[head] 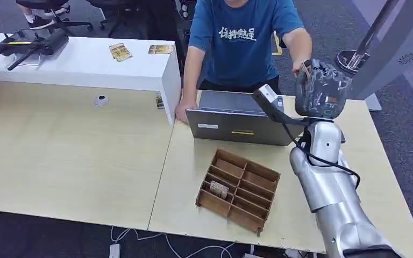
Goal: Pass the card to the sensor for recognition and then transmit it.
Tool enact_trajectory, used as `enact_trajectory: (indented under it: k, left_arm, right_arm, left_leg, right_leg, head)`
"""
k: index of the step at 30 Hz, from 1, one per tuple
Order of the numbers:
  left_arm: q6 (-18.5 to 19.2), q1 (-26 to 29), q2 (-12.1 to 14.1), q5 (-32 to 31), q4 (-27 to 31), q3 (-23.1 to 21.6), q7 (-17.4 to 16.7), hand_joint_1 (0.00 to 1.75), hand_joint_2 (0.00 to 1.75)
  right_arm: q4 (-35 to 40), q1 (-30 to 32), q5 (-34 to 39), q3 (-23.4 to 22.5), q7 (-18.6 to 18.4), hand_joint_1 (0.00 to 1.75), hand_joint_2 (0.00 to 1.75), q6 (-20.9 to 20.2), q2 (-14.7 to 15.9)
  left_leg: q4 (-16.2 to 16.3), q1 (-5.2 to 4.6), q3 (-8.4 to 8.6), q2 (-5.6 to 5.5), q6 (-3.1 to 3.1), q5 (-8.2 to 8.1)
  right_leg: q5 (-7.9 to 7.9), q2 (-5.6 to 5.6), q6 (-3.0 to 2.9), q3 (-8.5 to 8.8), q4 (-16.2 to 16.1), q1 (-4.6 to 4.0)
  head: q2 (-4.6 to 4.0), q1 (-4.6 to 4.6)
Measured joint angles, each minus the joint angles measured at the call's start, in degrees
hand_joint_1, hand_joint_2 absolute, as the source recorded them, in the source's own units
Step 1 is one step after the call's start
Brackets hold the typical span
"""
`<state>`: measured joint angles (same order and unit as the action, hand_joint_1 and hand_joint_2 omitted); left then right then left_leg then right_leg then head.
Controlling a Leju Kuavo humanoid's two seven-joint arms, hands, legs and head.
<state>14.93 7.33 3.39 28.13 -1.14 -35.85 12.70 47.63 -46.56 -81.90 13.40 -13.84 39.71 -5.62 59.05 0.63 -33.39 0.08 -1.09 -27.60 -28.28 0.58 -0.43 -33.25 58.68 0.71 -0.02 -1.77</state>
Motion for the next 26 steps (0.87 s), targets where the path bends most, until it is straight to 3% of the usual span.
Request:
enact_trajectory:
  k: [3, 8, 11, 18, 26]
  left_arm:
    - [-0.17, -0.01, -0.07, -0.20, 0.00, 0.00, -0.05, 0.00, 0.00]
    - [-0.83, 0.17, -0.63, -0.18, 0.00, 0.00, -0.02, 0.00, 0.00]
    - [-1.16, 0.30, -1.16, -0.11, 0.00, 0.02, 0.11, 0.00, 0.00]
    - [-1.90, 0.91, -2.32, 0.59, 0.00, 0.54, 0.68, 0.00, 0.00]
    - [-2.97, 1.86, -3.67, 1.94, 0.00, 2.60, 1.03, 0.00, 0.00]
  right_arm:
    - [0.59, 0.59, 3.42, -0.02, 2.52, 0.00, 1.75, 0.02, 0.17]
    - [6.72, 4.88, 16.53, -1.49, 14.70, 0.00, 1.75, 0.09, -0.31]
    - [11.38, 7.98, 20.64, -2.73, 19.18, 0.00, 1.75, 0.11, -0.90]
    - [20.79, 14.66, 40.05, -3.06, 25.51, 0.00, 1.75, 0.15, -0.96]
    - [32.38, 23.73, 52.42, -2.36, 31.04, 0.00, 1.75, 0.20, -0.63]
  left_leg:
    - [0.00, 0.00, 0.00, 0.00, 0.00, 0.00]
    - [0.00, 0.00, -0.02, -0.03, 0.00, -0.01]
    - [0.00, 0.00, -0.03, -0.02, 0.01, -0.02]
    - [0.00, -0.01, -0.03, -0.02, 0.01, -0.02]
    - [0.00, -0.01, -0.03, -0.02, 0.00, -0.05]
  right_leg:
    - [0.00, 0.00, 0.00, 0.00, 0.00, 0.00]
    - [-0.01, 0.03, 0.00, 0.00, 0.00, 0.00]
    - [-0.02, 0.03, 0.01, -0.01, -0.01, 0.00]
    - [-0.03, 0.02, 0.02, -0.01, -0.01, 0.01]
    - [-0.04, 0.01, 0.02, -0.02, -0.03, 0.01]
  head:
    - [0.00, 0.02]
    - [0.00, 0.00]
    - [0.00, 0.00]
    - [0.00, 0.00]
    - [0.00, 0.00]
